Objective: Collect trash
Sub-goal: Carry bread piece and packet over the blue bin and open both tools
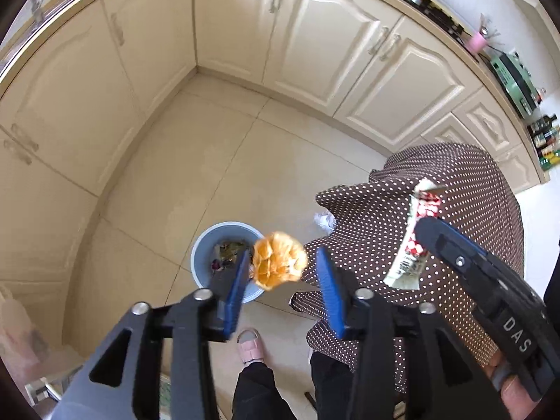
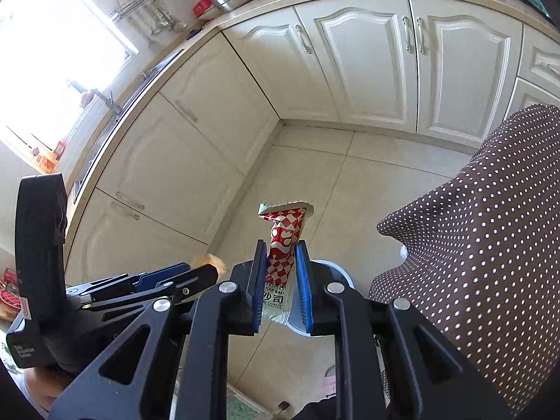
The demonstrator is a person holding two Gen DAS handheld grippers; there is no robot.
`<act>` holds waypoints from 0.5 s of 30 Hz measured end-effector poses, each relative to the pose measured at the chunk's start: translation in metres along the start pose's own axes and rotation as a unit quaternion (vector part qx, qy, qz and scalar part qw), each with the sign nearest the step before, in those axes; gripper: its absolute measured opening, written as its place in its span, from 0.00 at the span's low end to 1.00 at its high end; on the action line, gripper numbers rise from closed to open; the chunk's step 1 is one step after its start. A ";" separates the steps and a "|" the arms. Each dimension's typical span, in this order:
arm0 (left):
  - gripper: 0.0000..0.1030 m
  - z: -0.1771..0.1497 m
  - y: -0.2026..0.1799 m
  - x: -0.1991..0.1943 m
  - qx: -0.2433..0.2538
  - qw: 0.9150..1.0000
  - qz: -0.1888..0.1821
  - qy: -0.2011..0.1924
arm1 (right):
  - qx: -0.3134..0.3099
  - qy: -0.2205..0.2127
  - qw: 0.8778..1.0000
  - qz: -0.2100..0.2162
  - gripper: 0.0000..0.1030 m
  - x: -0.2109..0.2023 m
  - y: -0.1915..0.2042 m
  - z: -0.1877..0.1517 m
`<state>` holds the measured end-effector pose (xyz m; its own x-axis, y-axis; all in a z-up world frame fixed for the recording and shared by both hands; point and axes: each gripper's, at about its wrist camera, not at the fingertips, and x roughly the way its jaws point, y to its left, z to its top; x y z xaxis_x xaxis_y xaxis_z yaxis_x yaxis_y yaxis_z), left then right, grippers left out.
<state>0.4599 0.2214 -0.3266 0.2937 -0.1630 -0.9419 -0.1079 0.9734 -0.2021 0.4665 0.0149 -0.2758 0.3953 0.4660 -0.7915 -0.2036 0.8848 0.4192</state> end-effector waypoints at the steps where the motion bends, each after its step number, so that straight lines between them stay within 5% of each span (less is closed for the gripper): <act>1: 0.44 0.000 0.002 0.000 -0.002 1.000 -0.003 0.000 | -0.001 0.000 1.000 -0.001 0.15 0.000 0.003 0.000; 15: 0.49 -0.012 0.050 -0.036 -0.041 0.999 -0.010 -0.017 | -0.041 0.018 0.999 0.000 0.15 0.009 0.053 -0.002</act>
<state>0.4323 0.2737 -0.3055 0.3283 -0.1744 -0.9283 -0.1795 0.9534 -0.2426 0.4571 0.0661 -0.2619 0.3624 0.4645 -0.8080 -0.2765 0.8815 0.3828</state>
